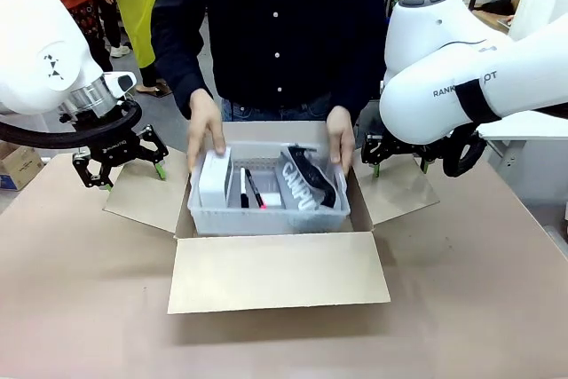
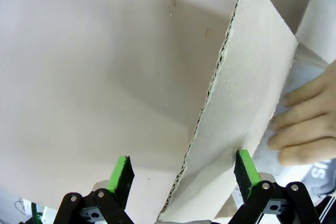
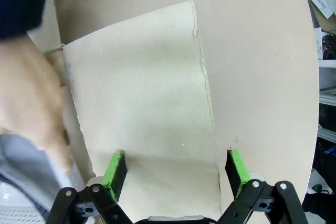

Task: Pack the gift set into the box.
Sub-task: Lift both hands away from the flaps of the Package Box.

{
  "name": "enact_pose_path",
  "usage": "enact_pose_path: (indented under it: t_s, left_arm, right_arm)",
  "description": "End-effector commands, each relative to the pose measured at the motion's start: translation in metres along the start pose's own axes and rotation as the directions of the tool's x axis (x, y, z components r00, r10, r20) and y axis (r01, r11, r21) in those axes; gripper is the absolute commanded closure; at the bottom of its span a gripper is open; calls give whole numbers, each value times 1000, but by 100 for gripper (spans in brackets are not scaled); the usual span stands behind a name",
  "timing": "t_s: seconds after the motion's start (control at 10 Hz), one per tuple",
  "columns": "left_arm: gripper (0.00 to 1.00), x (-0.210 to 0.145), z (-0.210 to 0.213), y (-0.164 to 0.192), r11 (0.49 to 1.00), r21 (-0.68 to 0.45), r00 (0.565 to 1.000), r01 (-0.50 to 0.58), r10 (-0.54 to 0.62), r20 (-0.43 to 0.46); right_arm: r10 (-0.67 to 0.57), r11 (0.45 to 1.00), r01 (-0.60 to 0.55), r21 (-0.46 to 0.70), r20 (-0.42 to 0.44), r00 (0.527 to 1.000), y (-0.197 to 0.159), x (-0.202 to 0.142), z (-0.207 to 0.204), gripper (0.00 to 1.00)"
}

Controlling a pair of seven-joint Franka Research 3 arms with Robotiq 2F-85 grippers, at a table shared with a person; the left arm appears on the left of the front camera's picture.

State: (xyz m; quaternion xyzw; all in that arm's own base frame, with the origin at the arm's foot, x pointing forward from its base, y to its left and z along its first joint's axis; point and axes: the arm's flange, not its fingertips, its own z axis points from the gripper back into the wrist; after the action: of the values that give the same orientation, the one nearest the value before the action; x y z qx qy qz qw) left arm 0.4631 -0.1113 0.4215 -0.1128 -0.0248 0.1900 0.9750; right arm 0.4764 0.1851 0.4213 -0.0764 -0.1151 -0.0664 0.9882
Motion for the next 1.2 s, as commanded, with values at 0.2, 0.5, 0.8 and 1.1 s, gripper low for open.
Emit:
enact_pose_path:
  t_s: [0.2, 0.5, 0.8, 1.1]
  left_arm:
    - [0, -1, 2, 0, 1000, 18, 1000, -10, 10, 8]
    - [0, -1, 2, 0, 1000, 18, 1000, -10, 10, 8]
    - [0, -1, 2, 0, 1000, 18, 1000, -10, 10, 8]
    - [0, 23, 83, 82, 936, -349, 924, 43, -170, -342]
  right_arm:
    - [-13, 1000, 13, -16, 15, 1000, 1, 3, 1, 0]
    - [-13, 1000, 13, -16, 15, 1000, 1, 3, 1, 0]
    - [0, 1000, 0, 0, 0, 1000, 0, 0, 0, 0]
    - [240, 800, -144, 582, -91, 967, -127, 12, 72, 0]
